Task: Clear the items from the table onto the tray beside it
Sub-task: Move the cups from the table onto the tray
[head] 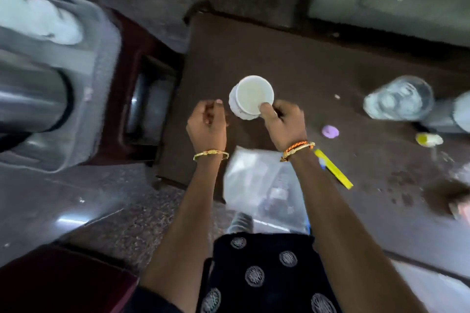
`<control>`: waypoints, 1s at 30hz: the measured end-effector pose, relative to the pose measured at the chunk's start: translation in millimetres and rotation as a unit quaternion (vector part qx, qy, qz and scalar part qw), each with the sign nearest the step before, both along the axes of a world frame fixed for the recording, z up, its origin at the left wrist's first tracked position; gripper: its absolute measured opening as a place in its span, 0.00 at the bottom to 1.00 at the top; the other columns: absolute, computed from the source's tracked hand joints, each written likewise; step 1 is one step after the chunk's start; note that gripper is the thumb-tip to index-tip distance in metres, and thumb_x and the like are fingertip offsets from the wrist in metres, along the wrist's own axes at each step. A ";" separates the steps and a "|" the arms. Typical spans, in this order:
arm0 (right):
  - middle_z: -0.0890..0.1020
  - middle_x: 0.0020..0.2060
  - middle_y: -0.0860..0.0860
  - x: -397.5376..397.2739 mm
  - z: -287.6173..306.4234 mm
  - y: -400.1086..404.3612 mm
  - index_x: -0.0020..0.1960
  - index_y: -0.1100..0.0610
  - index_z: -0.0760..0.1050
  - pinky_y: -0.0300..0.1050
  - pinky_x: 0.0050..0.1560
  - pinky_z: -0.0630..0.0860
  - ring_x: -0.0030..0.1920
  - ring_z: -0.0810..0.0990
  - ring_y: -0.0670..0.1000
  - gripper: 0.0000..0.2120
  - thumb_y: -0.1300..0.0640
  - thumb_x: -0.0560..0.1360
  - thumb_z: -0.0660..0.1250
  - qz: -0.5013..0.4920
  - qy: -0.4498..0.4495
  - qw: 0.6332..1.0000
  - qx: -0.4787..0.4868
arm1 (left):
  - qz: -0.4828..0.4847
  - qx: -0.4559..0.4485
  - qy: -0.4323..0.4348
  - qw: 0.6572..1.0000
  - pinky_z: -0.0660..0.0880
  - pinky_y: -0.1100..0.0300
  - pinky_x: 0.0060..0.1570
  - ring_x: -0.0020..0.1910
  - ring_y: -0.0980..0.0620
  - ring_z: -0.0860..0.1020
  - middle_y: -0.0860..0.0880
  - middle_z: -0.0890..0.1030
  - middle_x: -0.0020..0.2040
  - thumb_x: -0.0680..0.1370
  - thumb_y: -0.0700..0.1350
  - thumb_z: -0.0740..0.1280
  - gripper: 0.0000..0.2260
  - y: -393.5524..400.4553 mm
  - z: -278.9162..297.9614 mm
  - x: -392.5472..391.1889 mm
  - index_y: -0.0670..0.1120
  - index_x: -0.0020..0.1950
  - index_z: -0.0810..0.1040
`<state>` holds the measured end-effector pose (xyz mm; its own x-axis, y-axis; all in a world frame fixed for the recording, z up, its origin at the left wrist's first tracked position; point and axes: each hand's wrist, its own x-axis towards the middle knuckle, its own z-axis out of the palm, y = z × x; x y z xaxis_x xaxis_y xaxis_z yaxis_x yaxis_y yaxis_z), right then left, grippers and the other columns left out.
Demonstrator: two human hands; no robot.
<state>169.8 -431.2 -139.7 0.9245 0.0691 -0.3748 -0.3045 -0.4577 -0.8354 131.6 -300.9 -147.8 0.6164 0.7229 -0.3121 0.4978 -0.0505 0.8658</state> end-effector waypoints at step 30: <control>0.54 0.76 0.54 104.1 5.5 339.3 0.52 0.53 0.80 0.65 0.72 0.45 0.76 0.46 0.58 0.16 0.48 0.75 0.58 0.237 -0.203 0.896 -0.317 | 0.117 0.000 0.024 0.993 0.74 0.55 0.61 0.58 0.43 0.78 0.40 0.81 0.58 0.77 0.40 0.61 0.14 246.1 19.8 58.0 0.40 0.62 0.76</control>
<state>273.9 -91.9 -134.2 0.9170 0.3810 -0.1178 0.3182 -0.8771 -0.3597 189.7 -54.8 -128.0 0.4168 0.8441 -0.3374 0.5361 0.0715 0.8411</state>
